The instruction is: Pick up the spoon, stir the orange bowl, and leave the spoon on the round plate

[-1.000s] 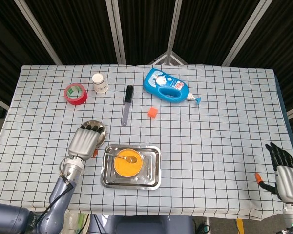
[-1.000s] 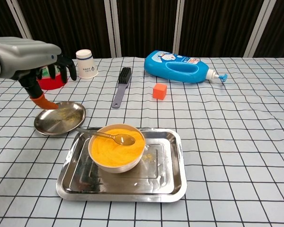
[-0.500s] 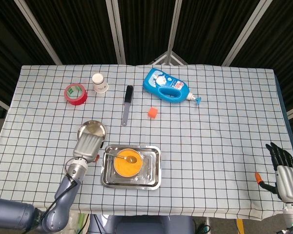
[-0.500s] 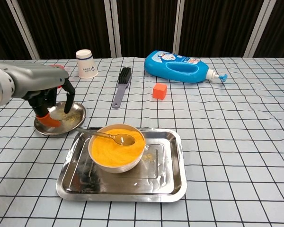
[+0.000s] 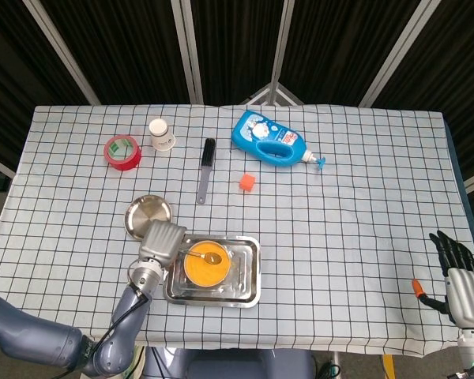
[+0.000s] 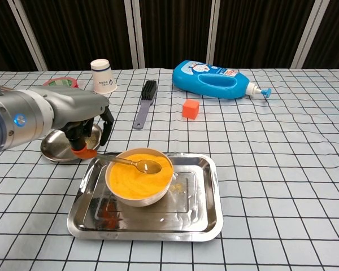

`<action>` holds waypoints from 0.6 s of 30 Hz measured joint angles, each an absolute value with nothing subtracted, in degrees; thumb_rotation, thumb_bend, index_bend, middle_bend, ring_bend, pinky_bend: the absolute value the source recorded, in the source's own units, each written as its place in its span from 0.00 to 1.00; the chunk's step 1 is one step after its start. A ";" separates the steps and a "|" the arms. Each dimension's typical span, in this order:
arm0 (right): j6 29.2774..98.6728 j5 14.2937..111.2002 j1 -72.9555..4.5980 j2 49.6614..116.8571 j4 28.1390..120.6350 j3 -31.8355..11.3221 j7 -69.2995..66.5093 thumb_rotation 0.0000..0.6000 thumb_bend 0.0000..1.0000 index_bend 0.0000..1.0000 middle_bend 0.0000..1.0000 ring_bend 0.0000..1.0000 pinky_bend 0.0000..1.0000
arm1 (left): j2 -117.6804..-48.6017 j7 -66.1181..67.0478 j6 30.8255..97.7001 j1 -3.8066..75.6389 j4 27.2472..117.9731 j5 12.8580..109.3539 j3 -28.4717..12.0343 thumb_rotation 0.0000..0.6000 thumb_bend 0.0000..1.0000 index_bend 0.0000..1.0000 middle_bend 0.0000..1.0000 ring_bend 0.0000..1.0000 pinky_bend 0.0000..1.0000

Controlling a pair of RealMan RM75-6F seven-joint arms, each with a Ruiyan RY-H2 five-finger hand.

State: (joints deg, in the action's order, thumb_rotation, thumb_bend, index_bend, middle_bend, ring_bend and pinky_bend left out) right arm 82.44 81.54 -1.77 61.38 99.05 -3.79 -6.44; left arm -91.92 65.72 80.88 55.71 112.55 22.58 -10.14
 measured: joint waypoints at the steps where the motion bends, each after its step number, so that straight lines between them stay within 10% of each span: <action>1: 82.43 81.53 -1.77 61.38 99.06 -3.79 -6.46 1.00 0.39 0.00 0.00 0.00 0.00 | -92.26 65.85 80.94 55.93 112.26 22.29 -10.26 1.00 0.48 0.47 1.00 1.00 1.00; 18: 82.37 81.64 -1.78 61.30 99.16 -3.69 -6.50 1.00 0.39 0.00 0.00 0.00 0.00 | -95.75 67.02 81.60 57.97 109.99 20.62 -10.73 1.00 0.47 0.46 1.00 1.00 1.00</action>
